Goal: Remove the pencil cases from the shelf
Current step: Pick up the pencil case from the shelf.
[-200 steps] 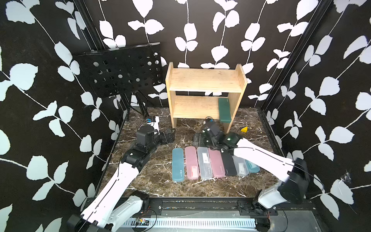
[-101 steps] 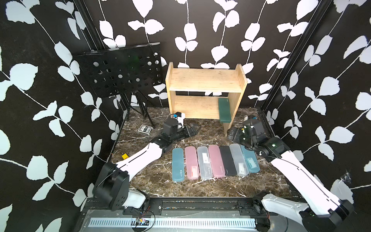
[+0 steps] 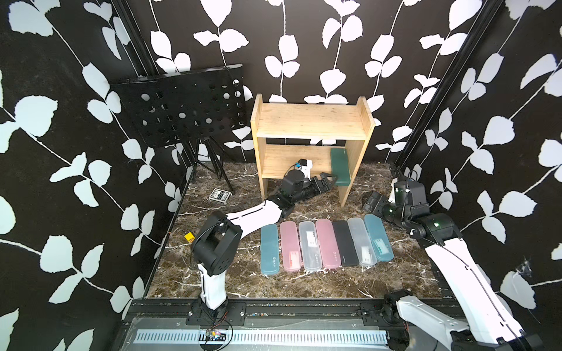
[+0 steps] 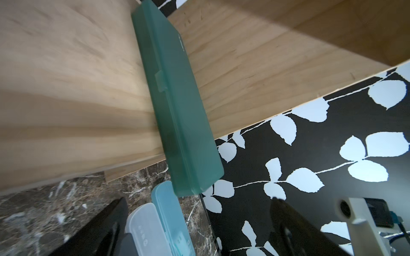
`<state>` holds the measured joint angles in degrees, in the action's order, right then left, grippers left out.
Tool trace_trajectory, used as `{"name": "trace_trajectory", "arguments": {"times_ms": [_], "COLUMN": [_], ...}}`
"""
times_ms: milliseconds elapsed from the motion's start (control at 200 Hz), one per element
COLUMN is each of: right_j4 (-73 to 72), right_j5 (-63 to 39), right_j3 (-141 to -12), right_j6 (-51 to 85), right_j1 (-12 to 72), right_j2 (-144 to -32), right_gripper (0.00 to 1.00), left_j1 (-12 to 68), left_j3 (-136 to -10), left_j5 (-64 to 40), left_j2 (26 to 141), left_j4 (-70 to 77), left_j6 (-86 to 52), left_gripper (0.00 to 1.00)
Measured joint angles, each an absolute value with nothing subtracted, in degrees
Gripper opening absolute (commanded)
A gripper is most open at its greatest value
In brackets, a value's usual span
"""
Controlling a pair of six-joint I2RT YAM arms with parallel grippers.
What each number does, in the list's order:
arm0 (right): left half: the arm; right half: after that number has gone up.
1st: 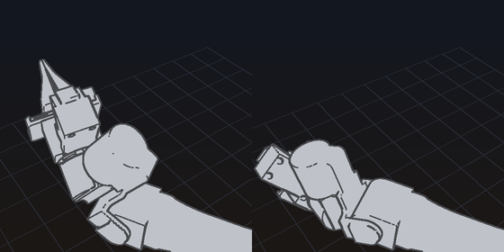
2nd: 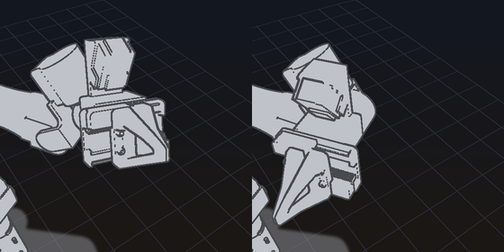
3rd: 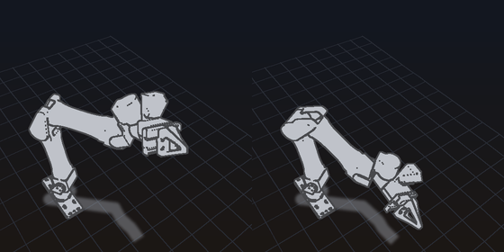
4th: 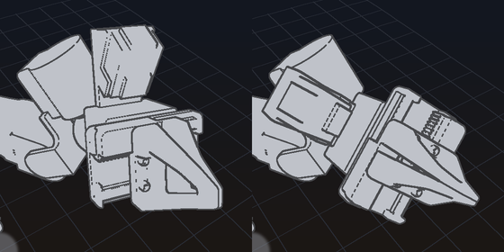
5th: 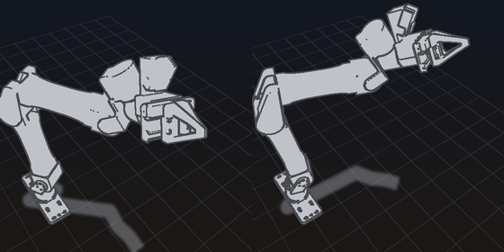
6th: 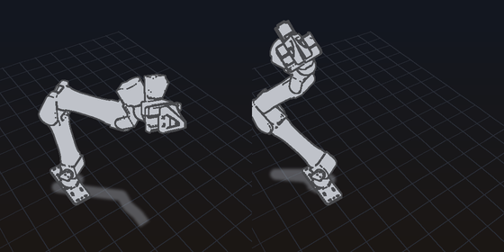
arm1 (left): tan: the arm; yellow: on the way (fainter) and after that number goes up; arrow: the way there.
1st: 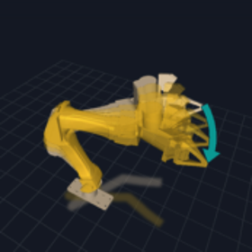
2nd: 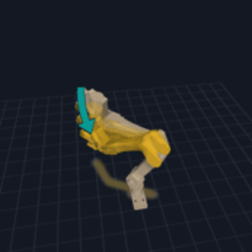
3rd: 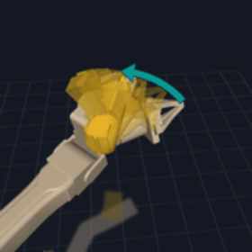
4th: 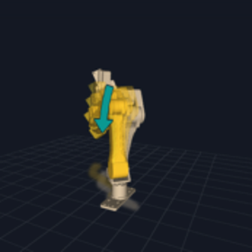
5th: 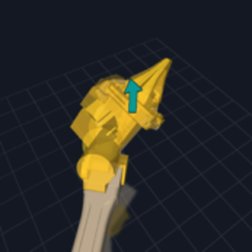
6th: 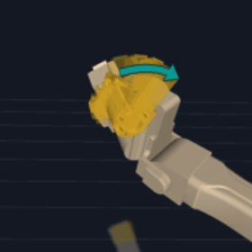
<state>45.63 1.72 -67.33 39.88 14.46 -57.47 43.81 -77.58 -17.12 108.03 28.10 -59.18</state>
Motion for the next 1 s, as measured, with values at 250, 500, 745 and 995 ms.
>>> {"name": "trace_trajectory", "arguments": {"times_ms": [250,500,745,995], "right_j4": [45.52,45.23,44.80,44.42], "right_j5": [-2.57,-5.65,-7.29,-7.97], "right_j3": [-66.57,-65.93,-65.58,-64.95], "right_j6": [38.57,37.69,37.26,37.26], "right_j1": [11.40,9.85,9.19,9.04], "right_j2": [-57.80,-58.39,-58.65,-58.74], "right_gripper": [0.99,1.00,1.00,1.00], "left_j1": [45.91,46.11,46.09,46.09], "left_j3": [-84.31,-86.89,-87.26,-87.24], "left_j5": [-15.46,-13.93,-13.17,-12.99], "left_j2": [114.24,116.44,117.05,117.12], "left_j4": [27.66,27.75,27.79,28.51], "left_j6": [-60.29,-61.73,-62.74,-63.90], "left_gripper": [0.95,0.81,0.61,0.44]}}
